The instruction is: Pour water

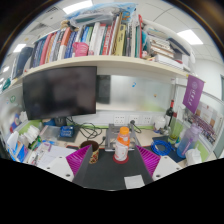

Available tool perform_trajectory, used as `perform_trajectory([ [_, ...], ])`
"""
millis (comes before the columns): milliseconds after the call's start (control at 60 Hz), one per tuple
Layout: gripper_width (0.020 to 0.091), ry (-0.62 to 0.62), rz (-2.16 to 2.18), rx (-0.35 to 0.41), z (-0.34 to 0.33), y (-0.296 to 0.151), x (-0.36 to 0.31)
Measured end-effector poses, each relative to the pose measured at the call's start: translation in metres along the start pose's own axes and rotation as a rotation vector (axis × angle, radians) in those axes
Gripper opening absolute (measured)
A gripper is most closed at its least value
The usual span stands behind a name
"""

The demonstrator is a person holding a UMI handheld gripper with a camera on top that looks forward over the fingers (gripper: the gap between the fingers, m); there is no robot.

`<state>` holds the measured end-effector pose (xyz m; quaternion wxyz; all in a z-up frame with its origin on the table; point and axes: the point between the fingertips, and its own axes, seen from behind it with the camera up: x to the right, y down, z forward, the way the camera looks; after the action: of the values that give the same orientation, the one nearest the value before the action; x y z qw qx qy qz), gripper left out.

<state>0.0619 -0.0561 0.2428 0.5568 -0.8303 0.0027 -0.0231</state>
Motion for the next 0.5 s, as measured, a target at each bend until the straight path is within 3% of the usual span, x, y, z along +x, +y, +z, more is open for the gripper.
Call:
perform_trajectory([
  [500, 0.0855, -0.05, -0.001, 0.041, -0.044, -0.026, -0.05],
])
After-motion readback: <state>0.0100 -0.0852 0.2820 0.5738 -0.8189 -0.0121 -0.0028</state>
